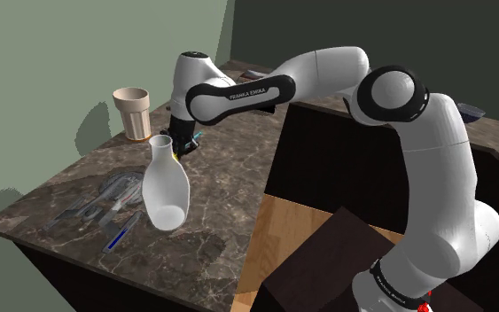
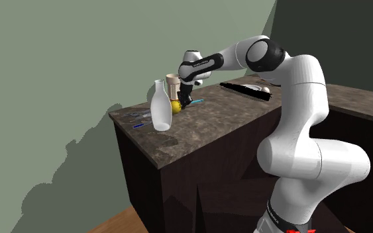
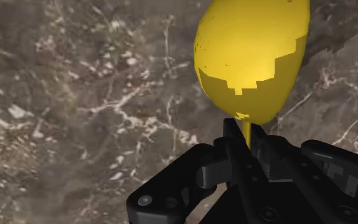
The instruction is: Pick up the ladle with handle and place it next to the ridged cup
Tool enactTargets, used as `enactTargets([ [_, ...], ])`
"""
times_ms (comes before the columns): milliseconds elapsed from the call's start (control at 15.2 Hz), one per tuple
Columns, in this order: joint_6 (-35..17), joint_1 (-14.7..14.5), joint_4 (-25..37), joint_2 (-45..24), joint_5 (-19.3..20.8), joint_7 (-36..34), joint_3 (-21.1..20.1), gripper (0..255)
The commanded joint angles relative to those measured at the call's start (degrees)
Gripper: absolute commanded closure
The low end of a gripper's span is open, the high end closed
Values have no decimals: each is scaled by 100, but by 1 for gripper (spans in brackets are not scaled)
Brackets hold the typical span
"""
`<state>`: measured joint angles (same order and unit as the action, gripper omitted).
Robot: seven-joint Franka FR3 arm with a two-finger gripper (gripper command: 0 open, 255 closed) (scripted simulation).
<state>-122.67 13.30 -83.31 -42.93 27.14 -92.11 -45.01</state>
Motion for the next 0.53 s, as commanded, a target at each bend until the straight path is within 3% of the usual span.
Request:
enactTargets([
  [0, -11, -17, -27, -20, 1, -5, -3, 255],
  [330, -11, -16, -27, -20, 1, -6, -4, 255],
  [396, -21, -4, -46, -12, -1, -3, -6, 0],
  [462, -19, -6, -41, -15, 0, -2, -5, 0],
])
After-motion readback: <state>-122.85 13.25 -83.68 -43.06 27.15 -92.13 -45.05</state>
